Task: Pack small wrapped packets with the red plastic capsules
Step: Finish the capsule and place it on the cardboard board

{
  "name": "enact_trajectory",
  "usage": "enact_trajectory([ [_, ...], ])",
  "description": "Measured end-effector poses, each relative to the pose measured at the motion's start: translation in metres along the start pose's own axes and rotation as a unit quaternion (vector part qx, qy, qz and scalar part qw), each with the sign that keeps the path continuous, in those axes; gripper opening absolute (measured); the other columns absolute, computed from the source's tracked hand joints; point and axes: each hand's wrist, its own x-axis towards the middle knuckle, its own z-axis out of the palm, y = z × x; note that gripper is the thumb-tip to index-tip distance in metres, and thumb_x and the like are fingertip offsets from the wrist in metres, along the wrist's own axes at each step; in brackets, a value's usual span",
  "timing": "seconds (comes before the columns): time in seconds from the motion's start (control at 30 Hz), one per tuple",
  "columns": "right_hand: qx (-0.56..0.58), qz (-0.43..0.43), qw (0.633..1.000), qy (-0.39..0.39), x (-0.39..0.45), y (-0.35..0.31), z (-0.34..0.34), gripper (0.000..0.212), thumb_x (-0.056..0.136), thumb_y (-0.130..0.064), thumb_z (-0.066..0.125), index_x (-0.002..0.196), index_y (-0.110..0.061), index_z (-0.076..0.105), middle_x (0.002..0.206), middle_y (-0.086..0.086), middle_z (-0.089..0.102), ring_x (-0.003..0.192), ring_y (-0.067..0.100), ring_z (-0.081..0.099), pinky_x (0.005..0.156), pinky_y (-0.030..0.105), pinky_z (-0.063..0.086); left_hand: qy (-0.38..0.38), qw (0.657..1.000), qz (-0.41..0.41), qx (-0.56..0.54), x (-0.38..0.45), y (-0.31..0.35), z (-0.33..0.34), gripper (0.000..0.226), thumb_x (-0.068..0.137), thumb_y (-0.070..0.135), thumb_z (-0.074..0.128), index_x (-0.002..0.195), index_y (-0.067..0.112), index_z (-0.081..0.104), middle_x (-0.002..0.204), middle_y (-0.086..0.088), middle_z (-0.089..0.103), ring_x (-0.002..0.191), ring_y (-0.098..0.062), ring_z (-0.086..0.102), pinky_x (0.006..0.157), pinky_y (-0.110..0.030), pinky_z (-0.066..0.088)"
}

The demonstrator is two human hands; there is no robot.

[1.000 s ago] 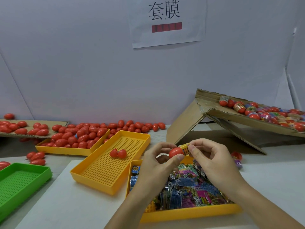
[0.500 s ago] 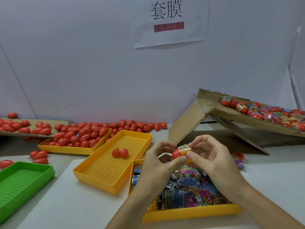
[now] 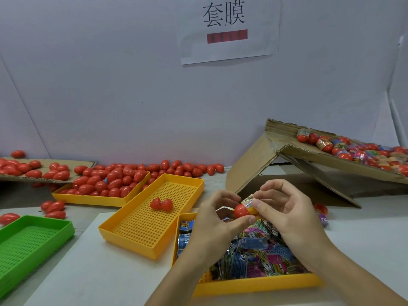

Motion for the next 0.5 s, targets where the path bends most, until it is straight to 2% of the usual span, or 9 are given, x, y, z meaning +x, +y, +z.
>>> enact_trajectory([
  [0.17,-0.009,-0.008,1.000,0.001,-0.0001,-0.0007,0.0003,0.022,0.081,-0.007,0.075,0.098,-0.014,0.064,0.091,0.001,0.076,0.088,0.014,0.073,0.074,0.022,0.058,-0.004,1.000,0.000,0.005,-0.0001,-0.0006,0.0004,0.037,0.073,0.021,0.086,0.100,0.018,0.062,0.097,-0.001,0.067,0.083,-0.014,0.069,0.070,-0.027,0.058],
  [0.4,-0.043,-0.016,0.999,-0.010,-0.0002,-0.0010,-0.0005,0.021,0.082,-0.007,0.076,0.097,-0.017,0.065,0.090,-0.003,0.076,0.089,0.010,0.072,0.075,0.018,0.057,-0.003,1.000,0.004,0.023,0.0003,-0.0024,0.0012,0.035,0.074,0.021,0.086,0.098,0.020,0.062,0.096,-0.002,0.067,0.083,-0.015,0.069,0.071,-0.031,0.060],
  [0.5,-0.062,-0.019,0.998,-0.011,-0.0004,-0.0013,-0.0012,0.021,0.083,-0.009,0.075,0.097,-0.019,0.064,0.091,-0.005,0.076,0.090,0.009,0.072,0.073,0.023,0.059,-0.001,1.000,0.004,0.024,0.0008,-0.0031,0.0013,0.035,0.073,0.023,0.086,0.099,0.021,0.062,0.096,0.000,0.067,0.084,-0.015,0.069,0.072,-0.031,0.060],
])
